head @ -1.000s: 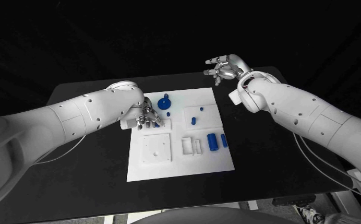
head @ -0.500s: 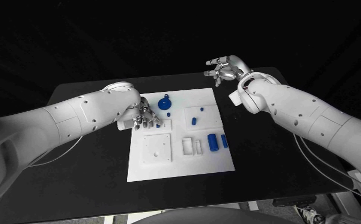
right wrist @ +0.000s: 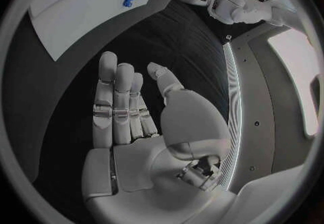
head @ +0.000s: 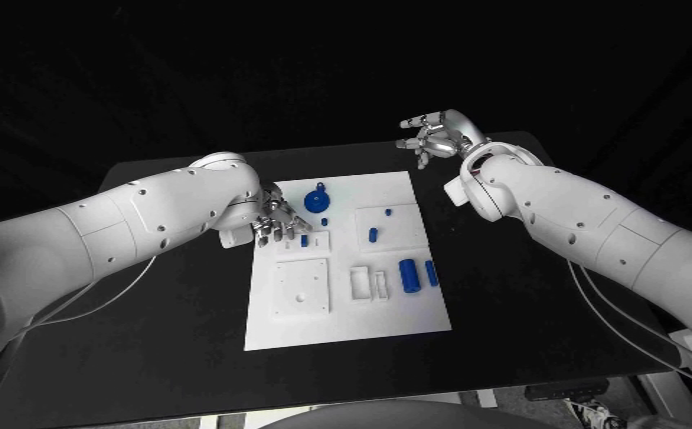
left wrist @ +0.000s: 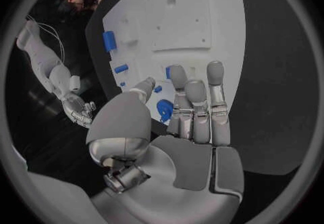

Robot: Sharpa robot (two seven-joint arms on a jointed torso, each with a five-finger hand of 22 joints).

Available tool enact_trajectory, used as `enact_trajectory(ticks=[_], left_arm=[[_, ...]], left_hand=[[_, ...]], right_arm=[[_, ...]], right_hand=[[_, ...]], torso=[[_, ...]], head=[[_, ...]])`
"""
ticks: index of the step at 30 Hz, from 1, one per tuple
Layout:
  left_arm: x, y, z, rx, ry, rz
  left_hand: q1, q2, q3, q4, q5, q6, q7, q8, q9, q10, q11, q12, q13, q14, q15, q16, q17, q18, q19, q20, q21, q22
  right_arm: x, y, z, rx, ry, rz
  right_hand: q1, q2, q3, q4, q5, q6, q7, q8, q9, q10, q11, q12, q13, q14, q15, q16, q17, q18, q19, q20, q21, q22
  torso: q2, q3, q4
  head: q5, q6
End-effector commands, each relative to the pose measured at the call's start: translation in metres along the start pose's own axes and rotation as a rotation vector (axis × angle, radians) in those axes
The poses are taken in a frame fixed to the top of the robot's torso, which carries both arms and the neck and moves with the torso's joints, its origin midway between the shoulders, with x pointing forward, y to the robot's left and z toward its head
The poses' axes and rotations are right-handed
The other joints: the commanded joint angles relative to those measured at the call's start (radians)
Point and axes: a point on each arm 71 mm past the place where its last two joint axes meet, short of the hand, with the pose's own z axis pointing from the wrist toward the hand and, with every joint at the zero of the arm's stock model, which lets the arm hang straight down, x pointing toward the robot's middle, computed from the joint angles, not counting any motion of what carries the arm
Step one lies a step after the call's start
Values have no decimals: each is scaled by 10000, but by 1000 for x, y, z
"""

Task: Assemble the parts on the task board

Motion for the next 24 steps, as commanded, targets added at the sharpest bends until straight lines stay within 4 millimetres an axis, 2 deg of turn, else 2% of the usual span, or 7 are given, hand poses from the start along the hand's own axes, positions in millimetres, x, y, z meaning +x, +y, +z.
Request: enact_trajectory(ticks=[1,7,10,15,18,20,24], left_arm=[[-5,0,-7,317,24,-444],[-24,8,-19,342,-291,-654],[-32,13,-23,278,-489,-734],[-44,20,-26,121,-896,-833],[-52,23,-24,32,-1158,-851],[-56,25,-23,-32,-1287,-784],[-66,28,-20,-125,-1522,-724]], left_hand=[[34,253,-76,-268,5,-28,126,-126,-209,-112,26,-38,-25,-121,66,-78,-42,-19,-30,47,-132,172],[158,333,-145,-490,-112,0,368,-1057,-2030,-133,133,-345,-253,-109,161,-413,-210,66,58,148,-545,136],[308,736,-354,-922,-22,35,431,-1248,-2773,-110,162,-457,-316,-76,178,-528,-229,82,131,165,-719,145],[454,1055,-586,-1141,-75,42,504,-1368,-3755,-72,192,-526,-340,-34,185,-613,-202,80,231,180,-949,170],[421,918,-651,-1012,-554,392,375,-1067,-3800,-31,141,-512,-330,-4,158,-600,-181,68,266,164,-973,180],[451,485,-321,-456,-693,122,243,-131,-2916,10,74,-497,-309,9,89,-571,-135,-5,291,90,-984,190],[505,170,-122,-60,-735,-92,220,199,-2305,-22,73,-477,-290,-17,99,-568,-121,-25,271,90,-989,195]], right_arm=[[-1,-1,0,-35,41,-60],[-3,-2,-1,0,12,-81],[-3,-3,-1,8,7,-86],[-3,-3,-1,8,5,-89],[-3,-3,-1,20,-21,-149],[-3,-3,-1,24,-19,-165],[-2,-2,-1,-7,7,-163]], right_hand=[[-7,-42,-6,-17,58,-47,22,-58,-9,-78,16,-65,-9,-39,11,-61,-12,48,-68,12,22,-10],[-7,-42,-6,-17,58,-47,22,-58,-9,-78,16,-65,-9,-39,11,-61,-12,48,-68,12,22,-10],[-7,-42,-6,-17,58,-47,22,-58,-9,-78,16,-65,-9,-39,11,-61,-12,48,-68,12,22,-10],[-23,-40,-1,-10,86,-40,17,-60,-10,-74,16,-65,-13,-40,12,-62,-14,49,-67,13,23,-16],[-33,-46,-2,-8,110,-27,17,-58,-9,-71,16,-63,-13,-36,11,-59,-13,49,-64,12,26,-15],[-52,-62,-11,-3,123,-22,14,-57,-8,-65,14,-60,-13,-29,10,-56,-12,50,-57,12,30,-13],[-52,-62,-11,-3,123,-22,14,-57,-8,-65,14,-60,-13,-29,10,-56,-12,50,-57,12,30,-13]], torso=[[-5,13,31],[-3,0,28],[6,4,12],[8,-18,10],[15,-7,-4],[17,-8,-11],[14,1,-17]], head=[[2,24],[41,72],[83,83],[111,98],[147,117],[156,131],[167,159]])
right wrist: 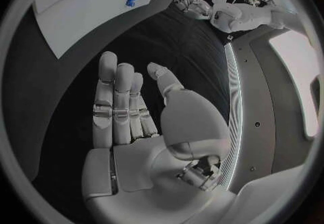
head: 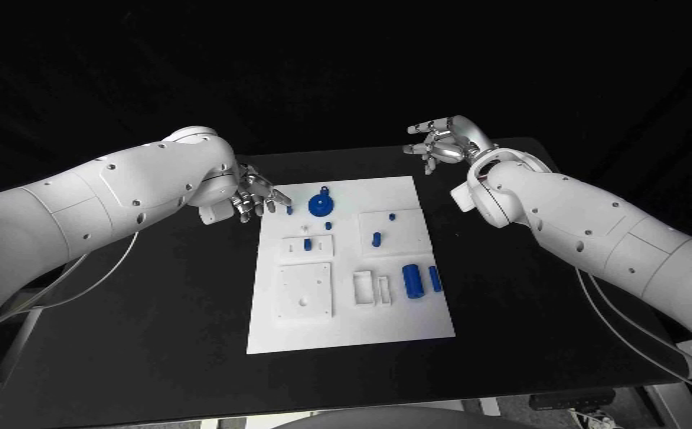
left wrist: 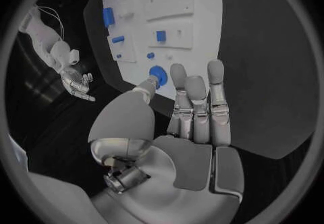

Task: Assemble the parts on the task board

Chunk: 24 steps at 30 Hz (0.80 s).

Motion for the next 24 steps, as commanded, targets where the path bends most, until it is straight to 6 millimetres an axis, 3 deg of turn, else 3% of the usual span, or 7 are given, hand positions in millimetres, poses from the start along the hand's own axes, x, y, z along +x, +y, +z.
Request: enact_trajectory(ticks=[1,3,6,9,24], left_arm=[[-8,-2,3,230,-329,217],[-11,-3,6,247,-382,219],[-16,-3,10,254,-458,190],[-19,-4,13,312,-454,149],[-12,-7,31,534,88,-62]], left_hand=[[14,-164,82,203,-65,-150,-4,267,348,-28,-21,39,54,-29,-35,81,50,-34,19,-64,-12,198],[21,-205,85,232,-55,-208,-2,356,450,-51,-22,72,73,-46,-20,97,52,-34,3,-59,7,198],[8,-123,44,185,-16,-494,-50,944,1063,-119,-40,196,132,-100,-30,196,65,-39,-45,-62,93,200],[-44,-73,44,163,4,-609,-77,1172,1430,-165,-52,276,154,-122,-36,267,51,-31,-78,-65,180,200],[-139,85,-50,51,-3,-761,-25,1109,1548,-346,-4,340,129,-283,17,322,-37,-7,-191,-9,193,194]], right_arm=[[1,1,0,-85,62,-84],[2,2,0,-119,68,-88],[3,3,0,-160,69,-88],[3,4,1,-195,77,-81],[4,9,-1,-324,75,-22]], right_hand=[[-52,-62,-11,-3,55,-26,18,-57,-10,-65,14,-60,-15,-29,10,-55,-13,50,-57,12,30,-13],[-60,-54,-1,2,78,-31,19,-58,-10,-63,13,-63,-18,-30,10,-58,-15,50,-60,12,26,-18],[-60,-54,-1,2,78,-31,19,-58,-10,-63,13,-63,-18,-30,10,-58,-15,50,-60,12,26,-18],[-51,-42,17,-3,90,-32,20,-58,-10,-64,11,-65,-20,-32,7,-61,-17,49,-60,10,25,-21],[-40,-53,47,-21,88,-27,20,-58,-10,-62,9,-67,-23,-29,6,-60,-16,49,-57,7,28,-21]], torso=[[9,10,-18],[16,5,-18],[38,0,-33],[47,-5,-50],[224,-41,-197]], head=[[12,37],[10,44],[41,73],[23,80],[50,164]])
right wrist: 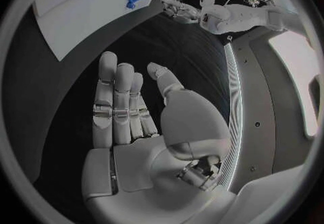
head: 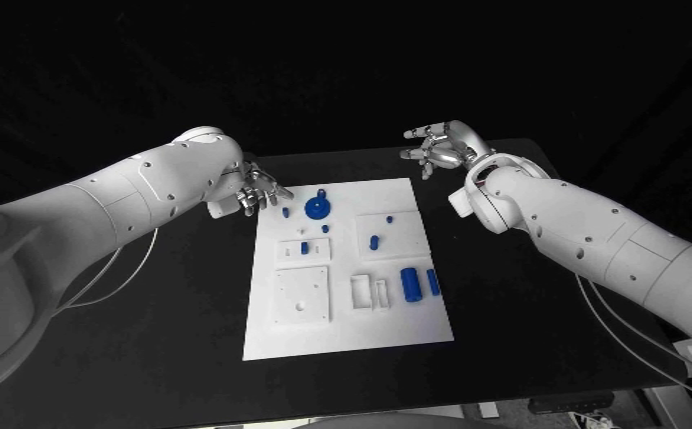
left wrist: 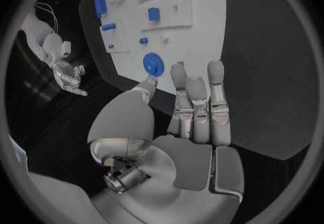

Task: Assemble the parts on the task board

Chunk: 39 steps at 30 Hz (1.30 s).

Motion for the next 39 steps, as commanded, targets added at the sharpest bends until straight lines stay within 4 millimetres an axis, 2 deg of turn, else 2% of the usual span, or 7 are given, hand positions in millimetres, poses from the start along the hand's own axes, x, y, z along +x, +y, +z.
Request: enact_trajectory(ticks=[1,7,10,19,33,36,39], left_arm=[[5,-4,2,445,466,60],[8,-4,5,363,641,95],[11,-3,8,292,685,96],[12,1,11,153,659,58],[11,4,11,68,618,24],[11,4,11,45,625,22],[10,4,12,13,623,6]], left_hand=[[-21,83,-32,-40,23,-25,33,-77,-25,-73,-22,35,-16,-49,-2,17,-15,-8,-77,27,37,197],[-30,217,-131,-232,55,16,38,-173,-57,-93,-17,64,-28,-76,4,59,-37,-11,-100,32,42,198],[-32,228,-146,-259,63,11,42,-182,-56,-101,-14,66,-30,-83,5,61,-43,-11,-104,34,45,200],[-40,252,-172,-305,63,-12,51,-188,-43,-122,-7,86,-27,-100,13,72,-58,-8,-115,40,52,201],[-89,367,-219,-323,48,11,5,-25,157,-108,-35,139,-24,-83,-8,136,-76,-12,-102,23,93,201],[-102,438,-233,-323,42,-17,19,-82,142,-114,-27,143,-25,-88,-4,144,-79,-12,-106,24,98,200],[-137,580,-332,-363,28,18,54,-318,0,-123,-10,149,-36,-99,11,152,-96,-1,-114,37,111,200]], right_arm=[[0,2,0,-112,-28,-44],[-1,4,-1,-154,-43,-40],[-1,5,-1,-181,-51,-35],[-2,6,-1,-221,-65,-42],[-2,6,-1,-225,-82,-56],[-2,7,-1,-228,-79,-55],[-2,7,-1,-236,-76,-56]], right_hand=[[-40,-53,47,-21,47,-31,24,-58,-11,-62,8,-67,-15,-29,6,-59,-8,49,-57,7,28,-12],[-44,-81,86,-20,57,-27,24,-58,-11,-45,7,-75,-29,-19,4,-60,-10,50,-53,5,35,-4],[-44,-81,86,-20,57,-27,24,-58,-11,-45,7,-75,-29,-19,4,-60,-10,50,-53,5,35,-4],[-44,-81,86,-20,57,-27,24,-58,-11,-45,7,-75,-29,-19,4,-60,-10,50,-53,5,35,-4],[-44,-81,86,-20,57,-27,24,-58,-11,-45,7,-75,-29,-19,4,-60,-10,50,-53,5,35,-4],[-44,-81,86,-20,57,-27,24,-58,-11,-45,7,-75,-29,-19,4,-60,-10,50,-53,5,35,-4],[-44,-81,86,-20,57,-27,24,-58,-11,-45,7,-75,-29,-19,4,-60,-10,50,-53,5,35,-4]], torso=[[63,-18,-49],[104,-29,-61],[98,-43,-56],[86,-50,-55],[83,-33,-44],[82,-28,-49],[84,-32,-52]], head=[[10,17],[44,44],[26,22],[3,-11],[21,-39],[37,-30],[46,-23]])
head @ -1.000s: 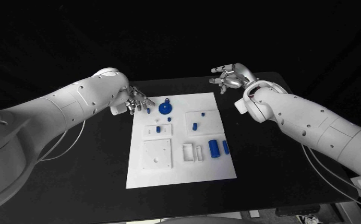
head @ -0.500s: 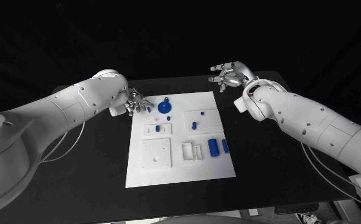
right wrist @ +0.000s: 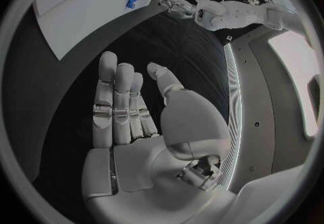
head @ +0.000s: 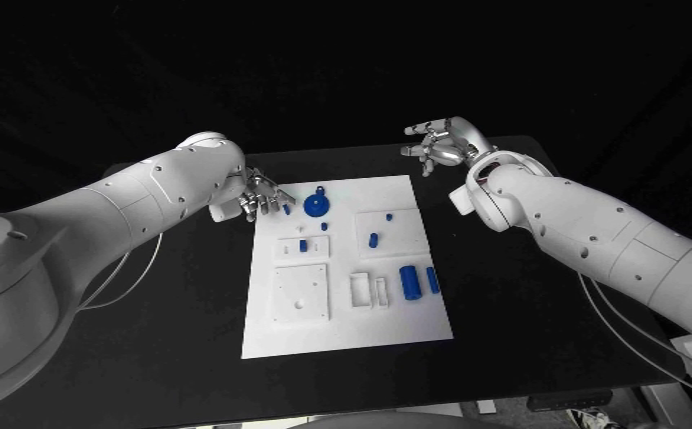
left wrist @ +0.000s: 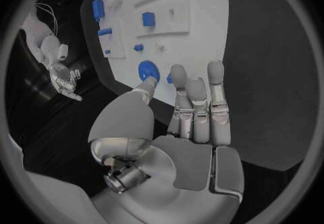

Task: Assemble the parts on the task board

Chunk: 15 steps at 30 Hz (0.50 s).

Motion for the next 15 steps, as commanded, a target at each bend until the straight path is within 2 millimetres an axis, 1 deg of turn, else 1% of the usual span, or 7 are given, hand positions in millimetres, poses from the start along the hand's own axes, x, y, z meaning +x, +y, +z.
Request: enact_trajectory(ticks=[1,4,6,10,12,15], left_arm=[[1,-2,1,95,172,13],[2,-2,2,62,204,-23],[3,-2,3,49,244,-40],[5,-1,5,52,280,-106],[7,-1,6,53,293,-141],[9,-1,7,49,327,-196]], left_hand=[[-20,123,-63,-28,21,22,56,-97,-66,-55,-9,64,-16,-64,-24,69,-16,1,-79,2,49,196],[-38,220,-126,-79,25,94,65,-249,-182,-51,-4,66,-29,-68,-19,78,-28,13,-85,11,61,194],[-27,318,-164,-142,32,90,67,-242,-170,-48,-3,75,-26,-68,-23,82,-31,11,-87,8,66,195],[-26,429,-248,-247,49,78,68,-246,-160,-61,-3,70,-32,-67,-21,84,-37,10,-87,6,69,193],[-44,450,-263,-245,52,63,73,-258,-165,-60,-2,72,-32,-69,-20,82,-40,11,-86,7,69,193],[-41,460,-265,-251,52,34,80,-282,-176,-61,0,72,-32,-67,-19,82,-41,12,-85,8,69,193]], right_arm=[[0,2,0,-94,-25,-65],[1,3,0,-120,-15,-59],[1,3,0,-133,-9,-56],[1,4,0,-152,-4,-51],[2,5,0,-164,1,-46],[2,6,1,-188,11,-37]], right_hand=[[-45,-81,57,9,58,-43,40,-58,-11,-45,7,-36,-11,-19,4,-60,-12,50,-54,5,35,-5],[-45,-81,57,9,58,-43,40,-58,-11,-45,7,-36,-11,-19,4,-60,-12,50,-54,5,35,-5],[-45,-81,57,9,58,-43,40,-58,-11,-45,7,-36,-11,-19,4,-60,-12,50,-54,5,35,-5],[-34,-96,100,19,65,-34,38,-58,-11,-34,4,-37,-24,-13,1,-68,-15,50,-52,3,38,6],[-34,-96,100,19,65,-34,38,-58,-11,-34,4,-37,-24,-13,1,-68,-15,50,-52,3,38,6],[-34,-96,100,19,65,-34,38,-58,-11,-34,4,-37,-24,-13,1,-68,-15,50,-52,3,38,6]], torso=[[9,3,-17],[28,-2,-40],[23,-1,-36],[20,-1,-31],[26,-4,-29],[22,2,-48]], head=[[14,10],[15,19],[-7,4],[-15,-3],[-25,-4],[-29,2]])
